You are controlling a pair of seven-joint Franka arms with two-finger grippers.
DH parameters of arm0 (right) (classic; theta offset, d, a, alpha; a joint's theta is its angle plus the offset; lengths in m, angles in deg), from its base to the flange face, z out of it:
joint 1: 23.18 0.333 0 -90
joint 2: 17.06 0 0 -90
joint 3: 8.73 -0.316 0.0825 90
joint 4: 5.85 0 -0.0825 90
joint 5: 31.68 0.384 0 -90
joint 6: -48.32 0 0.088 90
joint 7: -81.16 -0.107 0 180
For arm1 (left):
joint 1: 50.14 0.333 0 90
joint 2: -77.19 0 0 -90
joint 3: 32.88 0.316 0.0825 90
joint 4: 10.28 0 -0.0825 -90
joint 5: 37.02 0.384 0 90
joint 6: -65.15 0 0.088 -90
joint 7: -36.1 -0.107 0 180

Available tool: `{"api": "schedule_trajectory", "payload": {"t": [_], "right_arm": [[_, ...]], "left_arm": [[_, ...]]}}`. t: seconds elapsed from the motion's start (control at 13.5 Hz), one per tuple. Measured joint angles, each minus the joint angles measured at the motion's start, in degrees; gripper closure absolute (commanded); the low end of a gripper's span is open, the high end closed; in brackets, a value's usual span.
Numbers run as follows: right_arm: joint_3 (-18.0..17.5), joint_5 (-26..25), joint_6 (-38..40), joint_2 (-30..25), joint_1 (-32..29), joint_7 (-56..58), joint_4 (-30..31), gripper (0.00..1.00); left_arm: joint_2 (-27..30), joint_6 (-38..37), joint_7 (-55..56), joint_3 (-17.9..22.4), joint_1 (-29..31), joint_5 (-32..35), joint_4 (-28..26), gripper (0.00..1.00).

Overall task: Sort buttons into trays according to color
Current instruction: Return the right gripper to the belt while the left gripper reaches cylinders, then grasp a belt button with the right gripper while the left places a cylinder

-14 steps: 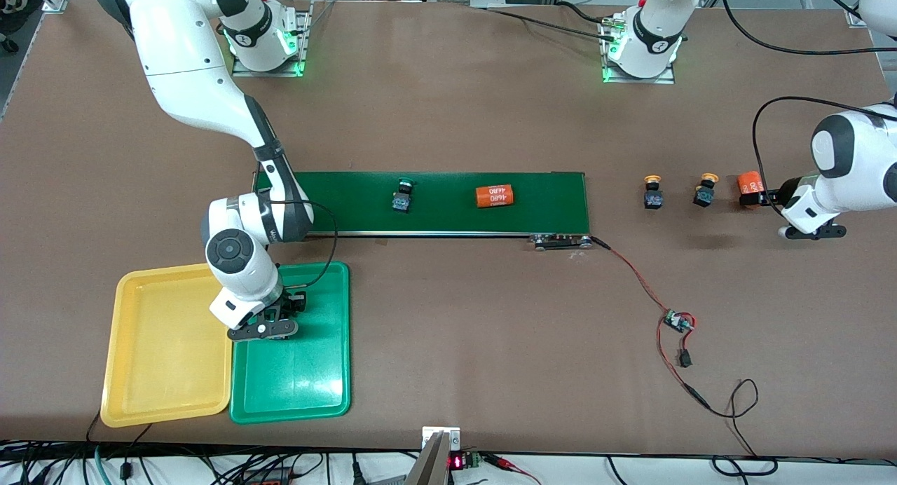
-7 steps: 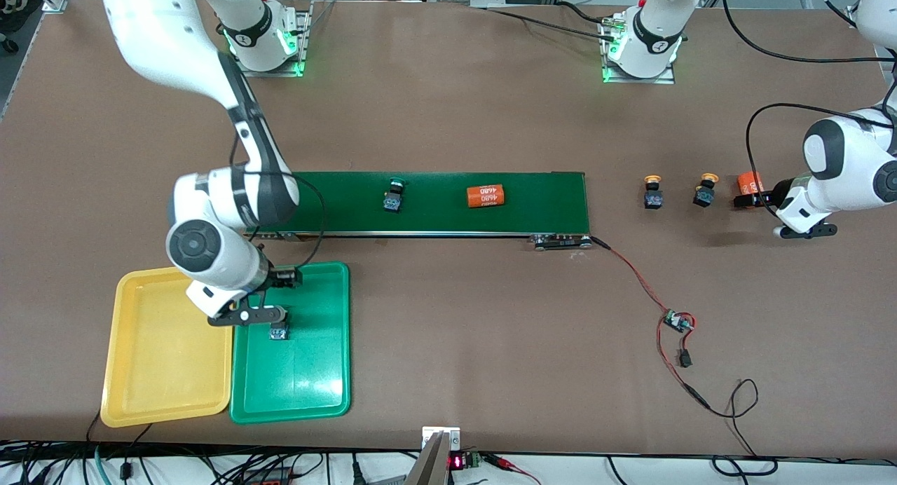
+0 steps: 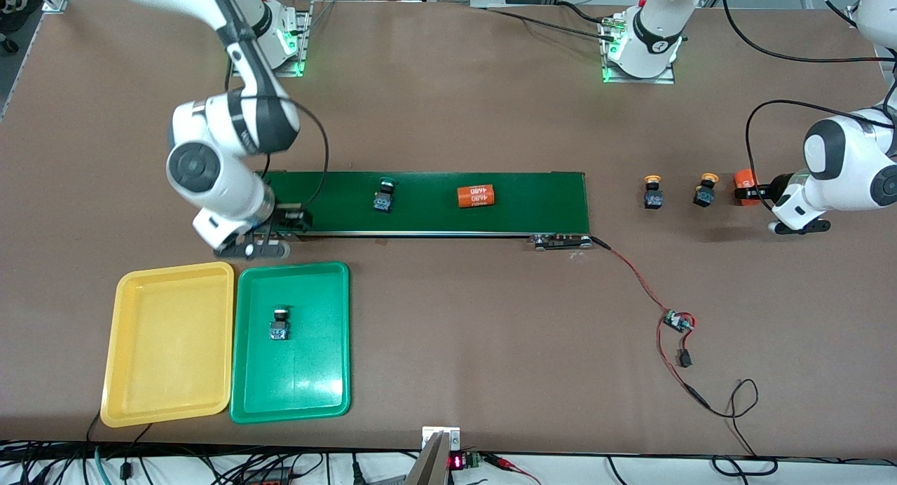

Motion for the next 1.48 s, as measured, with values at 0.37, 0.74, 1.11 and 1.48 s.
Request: {"api": "schedule_trajectory", "payload": {"t": [0.37, 0.74, 1.11, 1.48], "right_arm": [[-0.3, 0.0, -9.4, -2.6, 8.5, -18.0, 8.8, 0.16], [-0.3, 0.0, -11.5, -0.5, 11.0, -20.0, 8.9, 0.16], [-0.3, -0.2, -11.7, -0.5, 11.7, -19.7, 8.8, 0.14], [-0.3, -0.3, -11.9, 0.8, 14.0, -19.6, 8.9, 0.33]], "left_arm": [[4.7, -0.4, -8.5, -3.5, -5.7, 0.0, 6.5, 1.0], [9.0, -2.1, -10.2, -10.3, -15.7, 0.0, 10.0, 0.99], [9.3, -3.7, -13.6, -19.2, -24.4, 0.0, 8.1, 1.0], [7.9, -3.7, -16.4, -19.9, -35.6, 1.6, 6.9, 1.0]]}}
